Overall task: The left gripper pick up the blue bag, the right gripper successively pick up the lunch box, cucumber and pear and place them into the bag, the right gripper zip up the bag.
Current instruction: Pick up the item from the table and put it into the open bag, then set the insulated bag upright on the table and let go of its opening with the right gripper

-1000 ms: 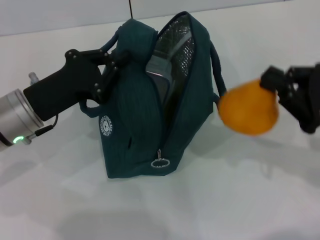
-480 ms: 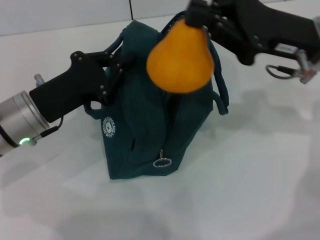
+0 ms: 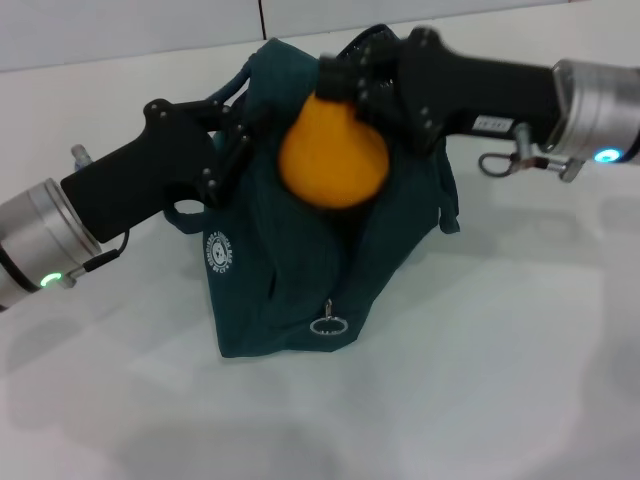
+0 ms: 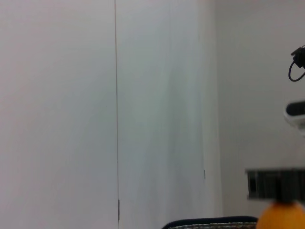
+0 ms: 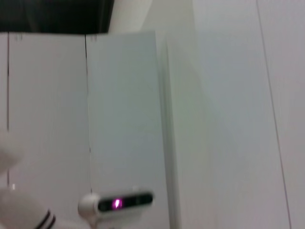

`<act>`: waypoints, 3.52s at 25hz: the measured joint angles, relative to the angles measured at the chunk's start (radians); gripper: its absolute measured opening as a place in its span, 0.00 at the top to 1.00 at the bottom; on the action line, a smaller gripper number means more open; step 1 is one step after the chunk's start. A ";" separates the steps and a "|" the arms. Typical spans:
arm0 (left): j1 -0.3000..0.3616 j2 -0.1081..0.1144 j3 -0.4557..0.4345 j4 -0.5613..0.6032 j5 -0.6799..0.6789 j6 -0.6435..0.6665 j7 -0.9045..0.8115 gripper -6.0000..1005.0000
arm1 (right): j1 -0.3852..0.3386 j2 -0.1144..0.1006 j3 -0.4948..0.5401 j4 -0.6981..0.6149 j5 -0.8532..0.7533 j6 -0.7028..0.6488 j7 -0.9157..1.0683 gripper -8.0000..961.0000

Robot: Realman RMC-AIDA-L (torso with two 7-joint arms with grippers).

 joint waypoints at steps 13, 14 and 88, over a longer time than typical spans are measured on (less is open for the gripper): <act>-0.002 0.000 0.000 0.000 -0.005 -0.002 -0.004 0.95 | -0.012 0.008 -0.093 0.000 0.007 0.101 -0.010 0.92; -0.001 0.000 0.000 0.000 -0.005 -0.003 -0.004 0.95 | -0.014 0.009 -0.092 -0.003 0.016 0.099 -0.010 0.92; 0.185 -0.019 -0.004 0.351 -0.137 -0.249 0.606 0.95 | -0.332 -0.020 0.108 -0.334 -0.102 0.168 0.029 0.92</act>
